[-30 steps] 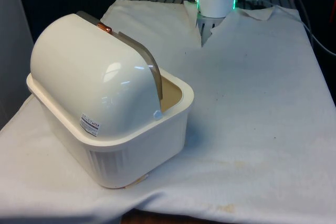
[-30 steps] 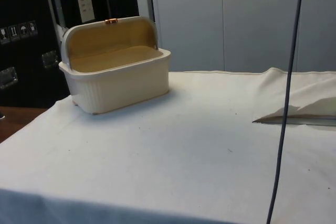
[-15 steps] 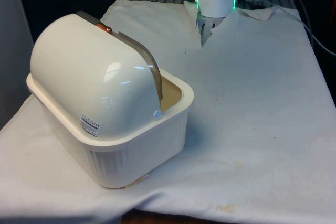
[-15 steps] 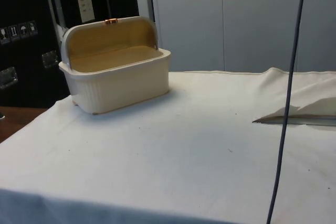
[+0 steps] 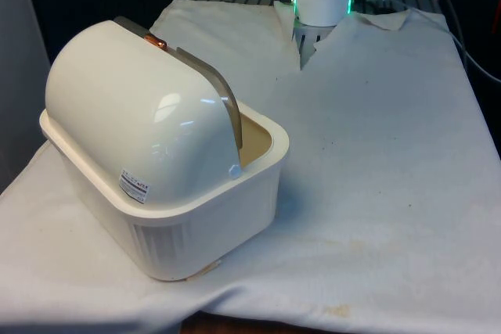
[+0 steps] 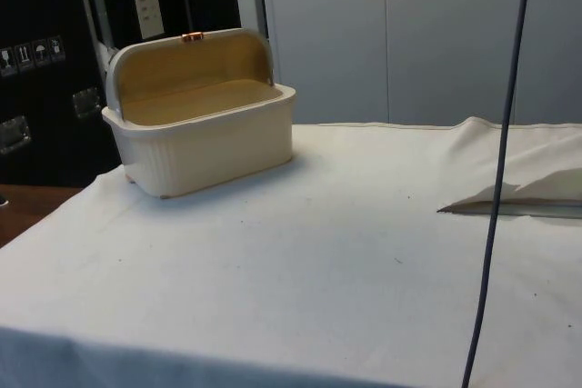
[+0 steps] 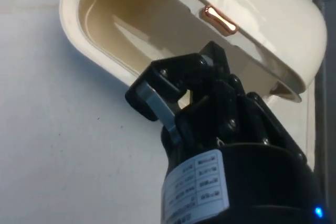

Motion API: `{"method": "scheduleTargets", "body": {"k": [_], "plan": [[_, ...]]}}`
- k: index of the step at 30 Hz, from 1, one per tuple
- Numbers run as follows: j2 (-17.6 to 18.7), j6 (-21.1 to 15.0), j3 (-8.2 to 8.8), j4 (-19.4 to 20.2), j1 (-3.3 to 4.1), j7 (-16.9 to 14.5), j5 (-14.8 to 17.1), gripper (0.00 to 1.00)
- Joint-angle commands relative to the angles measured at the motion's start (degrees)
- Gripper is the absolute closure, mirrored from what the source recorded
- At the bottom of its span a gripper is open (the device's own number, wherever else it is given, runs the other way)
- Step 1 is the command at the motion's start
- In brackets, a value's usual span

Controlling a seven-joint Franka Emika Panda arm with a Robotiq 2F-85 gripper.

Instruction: Open the lid, then close it.

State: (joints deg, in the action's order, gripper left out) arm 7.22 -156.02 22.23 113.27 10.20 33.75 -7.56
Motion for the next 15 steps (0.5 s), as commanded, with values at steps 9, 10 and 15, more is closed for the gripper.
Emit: {"method": "scheduleTargets", "body": {"k": [9, 10, 15], "plan": [[-0.4, 4.8, -1.2, -1.0, 0.0, -4.6, 3.7, 1.0], [-0.3, 5.8, -1.32, -1.4, 0.0, -5.4, 4.3, 1.0], [-0.1, 8.0, -1.43, -2.2, -0.06, -7.0, 5.3, 1.0]]}}
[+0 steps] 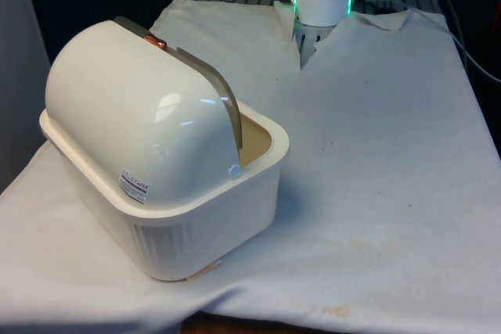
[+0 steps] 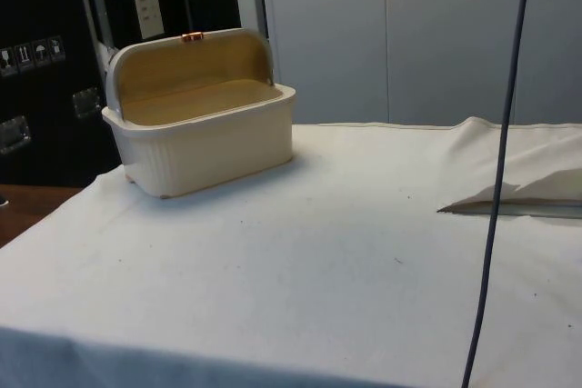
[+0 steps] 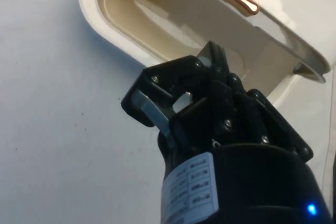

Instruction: Open the lid, then close it.

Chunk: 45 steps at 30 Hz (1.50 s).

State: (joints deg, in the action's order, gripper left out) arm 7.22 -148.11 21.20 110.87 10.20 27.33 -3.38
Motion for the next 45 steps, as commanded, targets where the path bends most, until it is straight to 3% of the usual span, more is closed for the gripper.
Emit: {"method": "scheduleTargets", "body": {"k": [1, 6, 7, 8, 14, 15, 17, 22, 23, 24, 29, 30, 39, 40, 41, 45], "plan": [[0.0, 1.0, -0.4, -0.2, -0.06, -1.1, 1.4, 1.0], [0.5, 3.6, -0.46, -1.2, -0.11, -2.2, 1.8, 1.0], [0.3, 2.5, -0.06, -0.9, 0.0, -1.1, 0.5, 1.0], [0.6, 4.2, -0.46, -1.5, -0.11, -2.4, 1.9, 1.0], [2.6, 8.2, -0.23, -4.7, -0.46, -3.5, 2.1, 1.0], [2.2, 7.2, 0.0, -4.1, -0.17, -2.5, 1.0, 1.0], [3.8, 9.7, 0.11, -6.4, -0.69, -3.8, 1.8, 1.0], [5.4, 12.1, 0.63, -9.0, -1.09, -4.6, 1.6, 1.0], [5.3, 11.4, 0.8, -8.7, -0.8, -4.0, 1.0, 1.0], [5.7, 12.5, 0.74, -9.4, -1.15, -4.7, 1.5, 1.0], [7.7, 15.4, 1.72, -12.2, -1.49, -5.7, 1.4, 1.0], [7.2, 14.3, 1.72, -11.5, -1.2, -5.2, 1.0, 1.0], [10.9, 17.0, 2.81, -16.3, -1.83, -5.8, 1.5, 1.0], [10.4, 16.3, 2.86, -15.6, -1.49, -5.4, 1.0, 1.0], [11.7, 17.2, 3.04, -17.3, -1.95, -5.8, 1.5, 1.0], [13.2, 17.1, 3.44, -18.9, -2.06, -5.5, 1.5, 1.0]]}}
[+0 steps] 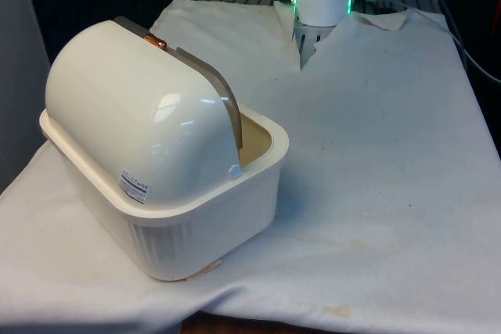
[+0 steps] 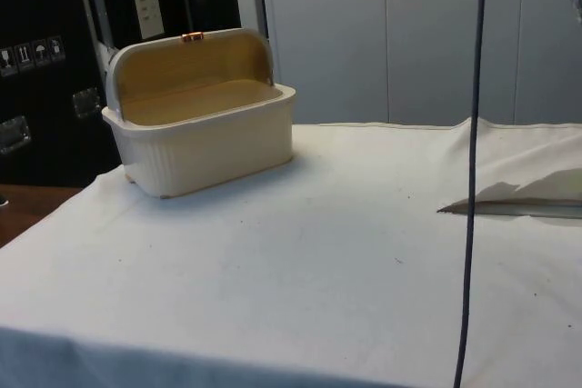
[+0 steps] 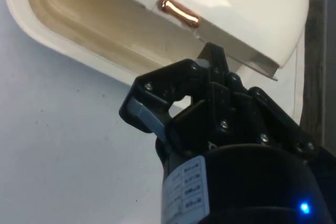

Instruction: Open the lid, then close it.

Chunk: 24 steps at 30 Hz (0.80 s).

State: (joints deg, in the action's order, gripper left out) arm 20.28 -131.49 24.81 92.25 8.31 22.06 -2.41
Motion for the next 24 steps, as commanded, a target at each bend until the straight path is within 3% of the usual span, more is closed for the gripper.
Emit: {"method": "scheduleTargets", "body": {"k": [1, 24], "plan": [[0.8, 0.4, -0.11, -0.9, -0.29, 0.1, 0.5, 1.0], [6.6, -2.3, 0.11, -4.8, -0.74, 4.2, 0.6, 1.0]]}}
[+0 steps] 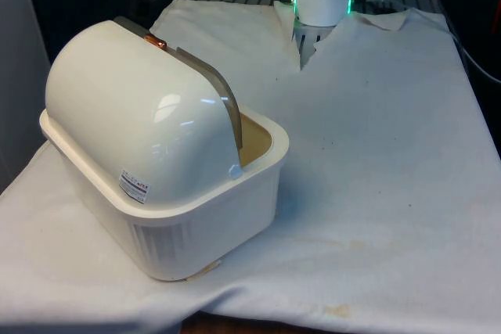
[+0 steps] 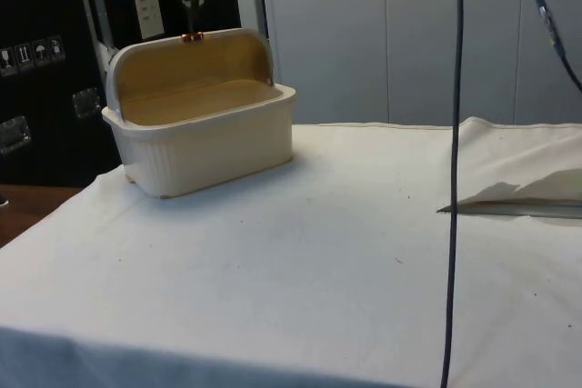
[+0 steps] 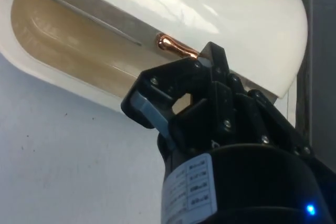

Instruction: Open the lid, then close it.

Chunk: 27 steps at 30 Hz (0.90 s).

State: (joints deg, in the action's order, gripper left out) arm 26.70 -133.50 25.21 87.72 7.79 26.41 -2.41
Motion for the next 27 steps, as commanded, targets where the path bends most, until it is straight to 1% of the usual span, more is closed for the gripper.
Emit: {"method": "scheduleTargets", "body": {"k": [1, 5, 6, 7, 8, 15, 16, 17, 19, 24, 25, 27], "plan": [[0.3, -0.4, -0.29, -0.2, -0.23, 0.0, 0.6, 1.0], [0.9, -1.0, -0.29, -0.2, -0.23, 0.7, 0.6, 1.0], [0.6, -0.7, 0.0, 0.0, 0.0, 0.7, 0.0, 1.0], [1.0, -1.1, -0.29, -0.3, -0.23, 0.9, 0.6, 1.0], [1.1, -1.3, -0.29, -0.3, -0.23, 1.1, 0.6, 1.0], [2.1, -2.5, -0.17, -0.2, -0.17, 2.7, 0.4, 1.0], [1.8, -2.1, 0.0, -0.1, 0.0, 2.6, 0.0, 1.0], [2.2, -2.7, -0.17, -0.2, -0.11, 3.0, 0.4, 1.0], [2.6, -3.2, -0.11, -0.3, -0.11, 3.6, 0.3, 1.0], [3.2, -3.6, -0.06, -0.6, 0.06, 4.8, 0.2, 1.0], [3.0, -3.4, -0.06, -0.3, 0.06, 4.6, 0.0, 1.0], [3.5, -3.7, -0.06, -0.8, 0.06, 5.4, 0.2, 1.0]]}}
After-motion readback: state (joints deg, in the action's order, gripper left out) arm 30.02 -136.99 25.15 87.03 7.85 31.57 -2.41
